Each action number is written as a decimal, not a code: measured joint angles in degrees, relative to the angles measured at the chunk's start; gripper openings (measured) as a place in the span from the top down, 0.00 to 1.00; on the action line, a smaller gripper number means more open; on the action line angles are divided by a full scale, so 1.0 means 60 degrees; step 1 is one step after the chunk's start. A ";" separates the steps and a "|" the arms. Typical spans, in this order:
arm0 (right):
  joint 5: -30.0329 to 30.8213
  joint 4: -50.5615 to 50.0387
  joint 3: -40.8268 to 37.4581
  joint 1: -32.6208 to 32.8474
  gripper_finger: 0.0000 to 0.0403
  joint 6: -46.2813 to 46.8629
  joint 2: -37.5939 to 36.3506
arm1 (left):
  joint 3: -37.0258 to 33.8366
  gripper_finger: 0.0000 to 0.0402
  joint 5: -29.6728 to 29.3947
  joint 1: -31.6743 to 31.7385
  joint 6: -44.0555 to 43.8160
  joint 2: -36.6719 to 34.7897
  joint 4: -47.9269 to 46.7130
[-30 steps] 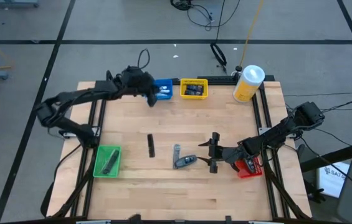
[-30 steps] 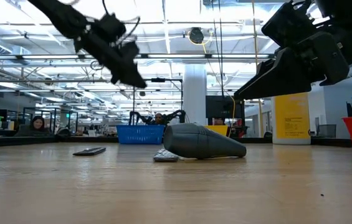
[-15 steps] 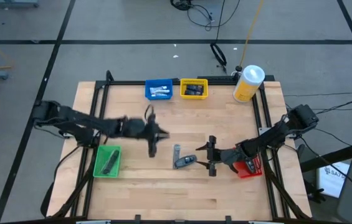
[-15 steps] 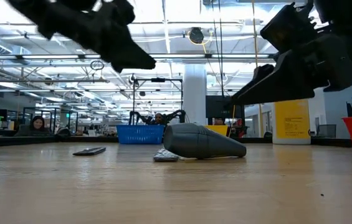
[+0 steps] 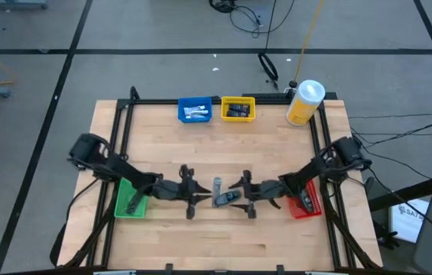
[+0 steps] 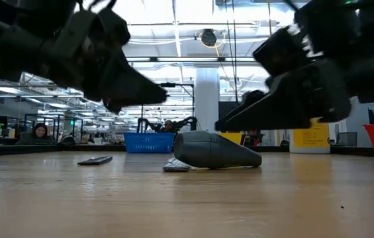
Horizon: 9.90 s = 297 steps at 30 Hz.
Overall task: Pick & Place Travel size toiletries
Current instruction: Put the black deodorant into the red bin, then put the black hair comb into the green bin
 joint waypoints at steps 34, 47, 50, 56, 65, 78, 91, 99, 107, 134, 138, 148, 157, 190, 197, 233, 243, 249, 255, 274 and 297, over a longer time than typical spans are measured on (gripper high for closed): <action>0.1000 -0.4119 0.0979 0.0060 0.49 0.0621 -0.1189 | 0.0602 0.84 0.0087 0.0141 0.0331 0.1700 -0.0036; 0.1318 -1.6492 0.4044 0.1076 0.50 0.5855 -0.4535 | 0.0602 0.84 0.0083 0.0148 0.0320 0.1700 0.0006; -0.0031 -1.9325 0.4986 0.1125 0.50 0.7350 -0.4656 | 0.0602 0.84 0.0083 0.0148 0.0330 0.1700 0.0011; -0.3254 -2.2707 0.5649 0.1361 0.50 1.0031 -0.5027 | 0.0602 0.84 0.0083 0.0155 0.0359 0.1696 0.0003; -0.5151 -2.3976 0.5649 0.2544 0.48 1.3255 -0.5173 | 0.0602 0.84 0.0083 0.0157 0.0415 0.1696 -0.0043; -0.2704 -2.2471 0.4518 0.2113 0.47 1.4117 -0.4924 | 0.0602 0.84 0.0083 0.0159 0.0594 0.1696 0.0012; -0.2160 -2.0639 0.2715 0.1832 0.47 1.3819 -0.4944 | 0.0602 0.84 0.0081 0.0221 0.0591 0.1696 0.0011; -0.1668 -2.0583 0.2698 0.1832 0.37 1.3533 -0.5079 | 0.0602 0.84 0.0083 0.0221 0.0571 0.1696 0.0014; -0.1640 -2.0857 0.3019 0.1832 0.38 1.3347 -0.6113 | 0.0602 0.84 0.0080 0.0221 0.0529 0.1696 0.0011; -0.1174 -0.4076 -0.0517 -0.1061 0.42 0.2469 -0.3798 | 0.0937 0.84 -0.1600 0.0159 -0.2393 -0.2698 -0.7942; -0.2477 -0.4049 0.0191 -0.1287 0.42 0.2024 -0.2461 | 0.0924 0.84 -0.1742 0.0269 -0.2884 -0.2529 -0.8343; -0.2977 -0.4088 0.2853 -0.0946 0.56 0.1039 0.0584 | 0.0930 0.84 -0.2435 0.0839 -0.3150 -0.0634 -0.6439; -0.2955 -0.4693 0.3295 -0.0882 0.84 0.1038 0.1001 | 0.0934 0.84 -0.1926 0.0927 -0.1784 0.0996 -0.2546; -0.1765 -0.6302 -0.0252 -0.3882 0.81 0.1834 -0.3674 | 0.3615 0.84 0.0563 0.1120 -0.0678 0.3067 -0.1777; -0.3641 -0.4686 -0.0261 -0.5351 0.57 0.1535 -0.2855 | 0.4926 0.84 0.0517 0.1741 -0.0796 0.3498 -0.4026; -0.4976 -0.3004 0.0193 -0.4405 0.36 0.1175 -0.1028 | 0.4987 0.84 0.0260 0.0200 -0.0382 0.1280 -0.9335; -0.5999 -0.3000 0.1495 -0.4476 0.33 0.0262 0.0583 | 0.5026 0.84 0.0252 0.0223 -0.1035 0.2266 -0.9202; -0.6623 -0.2905 0.1653 -0.4424 0.33 0.0265 0.0920 | 0.5025 0.84 0.0202 0.0228 -0.0879 0.2272 -0.9329; -0.6646 -0.3147 0.1656 -0.4246 0.33 0.0326 0.0921 | 0.5023 0.84 0.0047 0.0239 -0.0904 0.2277 -0.9699; -0.6679 -0.3883 0.1638 -0.3249 0.35 0.1242 0.0936 | 0.5001 0.84 -0.0002 0.0451 -0.1164 0.2639 -0.9404; -0.6766 -0.4695 0.1627 -0.2995 0.35 0.2275 0.0818 | 0.4985 0.84 -0.0085 0.0403 -0.1241 0.2734 -0.8885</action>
